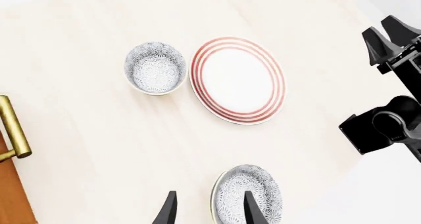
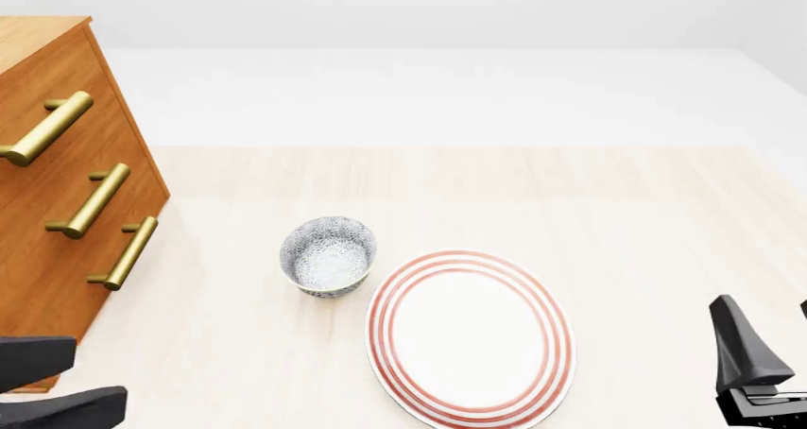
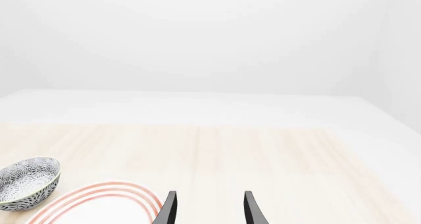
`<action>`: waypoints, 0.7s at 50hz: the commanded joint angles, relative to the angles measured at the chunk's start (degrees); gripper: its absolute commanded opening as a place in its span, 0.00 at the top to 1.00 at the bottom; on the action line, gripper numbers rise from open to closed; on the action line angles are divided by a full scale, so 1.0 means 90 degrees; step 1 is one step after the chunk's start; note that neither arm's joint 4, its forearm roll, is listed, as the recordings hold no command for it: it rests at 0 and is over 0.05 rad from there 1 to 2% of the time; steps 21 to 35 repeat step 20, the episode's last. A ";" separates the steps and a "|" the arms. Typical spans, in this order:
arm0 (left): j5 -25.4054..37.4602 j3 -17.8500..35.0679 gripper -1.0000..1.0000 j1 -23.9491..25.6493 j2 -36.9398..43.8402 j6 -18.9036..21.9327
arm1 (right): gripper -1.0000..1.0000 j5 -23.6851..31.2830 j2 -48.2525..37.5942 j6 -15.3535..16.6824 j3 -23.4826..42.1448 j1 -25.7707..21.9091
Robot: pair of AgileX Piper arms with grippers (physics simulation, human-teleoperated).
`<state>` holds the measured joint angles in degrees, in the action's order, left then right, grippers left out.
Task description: Stack the bowl in the middle on the bowl at the back.
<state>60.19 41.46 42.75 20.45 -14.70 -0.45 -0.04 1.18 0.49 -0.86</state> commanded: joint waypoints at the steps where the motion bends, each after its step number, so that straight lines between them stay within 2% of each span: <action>1: 0.0264 0.0719 0.00 -0.0683 -0.0678 0.0647 | 0.00 -0.0001 -0.0001 -0.0010 -0.0004 0.0002; 4: 0.0334 0.0880 0.00 -0.0900 -0.0893 0.0759 | 0.00 0.0001 -0.0001 -0.0019 -0.0002 0.0007; 5: 0.0386 0.1060 0.00 -0.1133 -0.1075 0.0773 | 0.00 -0.0001 -0.0001 -0.0018 -0.0001 0.0008; 16: 0.0425 0.1437 0.00 -0.2037 -0.1949 0.1263 | 0.00 -0.0003 -0.0001 -0.0010 0.0010 0.0016; 17: 0.0433 0.1401 0.00 -0.2074 -0.1977 0.1467 | 0.00 -0.0004 0.0000 -0.0010 0.0010 0.0017; 20: 0.0520 0.1426 0.00 -0.2217 -0.2145 0.1436 | 0.00 -0.0003 0.0000 -0.0008 0.0012 0.0018; 35: 0.0520 0.1426 0.00 -0.2217 -0.2145 0.1436 | 0.00 -0.0003 0.0000 -0.0008 0.0012 0.0018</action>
